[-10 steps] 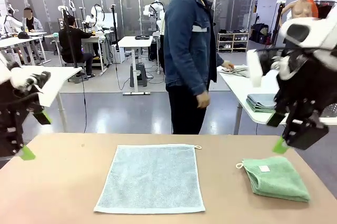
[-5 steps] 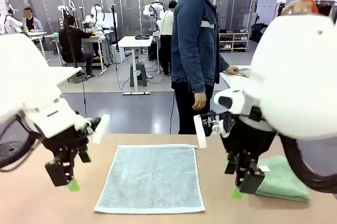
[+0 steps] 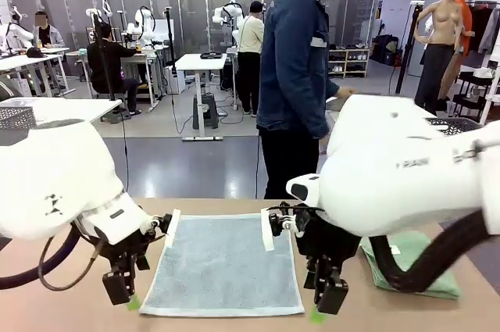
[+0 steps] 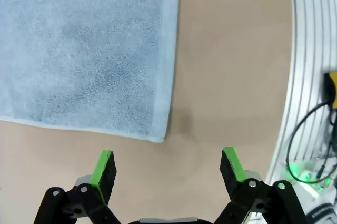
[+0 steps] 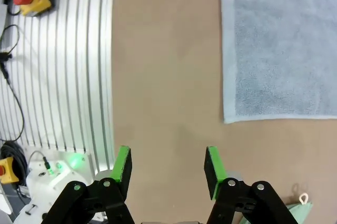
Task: Fold the towels and place them in the basket.
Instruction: When a person lays out a Towel with hook on the table, fold it in half twice.
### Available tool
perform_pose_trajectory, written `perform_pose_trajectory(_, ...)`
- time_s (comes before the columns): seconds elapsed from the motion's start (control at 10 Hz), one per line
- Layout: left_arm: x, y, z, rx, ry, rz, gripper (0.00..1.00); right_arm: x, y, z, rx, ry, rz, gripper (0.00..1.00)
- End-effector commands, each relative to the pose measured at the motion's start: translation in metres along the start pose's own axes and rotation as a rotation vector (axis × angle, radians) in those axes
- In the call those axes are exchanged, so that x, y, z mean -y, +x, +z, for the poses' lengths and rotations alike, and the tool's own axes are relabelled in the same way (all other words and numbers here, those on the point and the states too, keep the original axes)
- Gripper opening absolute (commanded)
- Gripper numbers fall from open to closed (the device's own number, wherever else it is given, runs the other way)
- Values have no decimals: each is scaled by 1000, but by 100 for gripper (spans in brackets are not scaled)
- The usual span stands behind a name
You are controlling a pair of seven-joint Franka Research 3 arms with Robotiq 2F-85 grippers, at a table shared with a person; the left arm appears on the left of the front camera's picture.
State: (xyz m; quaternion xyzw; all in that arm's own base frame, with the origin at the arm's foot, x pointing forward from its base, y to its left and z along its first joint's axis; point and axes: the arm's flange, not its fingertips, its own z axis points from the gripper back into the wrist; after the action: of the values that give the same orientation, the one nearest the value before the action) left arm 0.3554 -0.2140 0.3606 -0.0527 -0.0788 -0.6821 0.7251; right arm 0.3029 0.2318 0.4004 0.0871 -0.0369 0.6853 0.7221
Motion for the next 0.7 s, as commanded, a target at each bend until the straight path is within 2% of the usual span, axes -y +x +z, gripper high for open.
perform_pose_trajectory(0.0,-9,-1,-11,28,-4,-13,100,17,-1,-23,8,-12,-12,70)
perform_pose_trajectory(0.3,-11,-2,-15,21,-8,-27,100,30,4,-30,-17,-39,-3,70)
perform_pose_trajectory(0.4,-12,-1,-17,20,-5,-33,100,33,5,-33,-21,-41,-5,88)
perform_pose_trajectory(0.5,-12,0,-18,13,-7,-37,100,35,6,-35,-24,-45,-1,100)
perform_pose_trajectory(0.6,-14,-1,-20,6,-10,-35,100,37,8,-36,-28,-49,1,100)
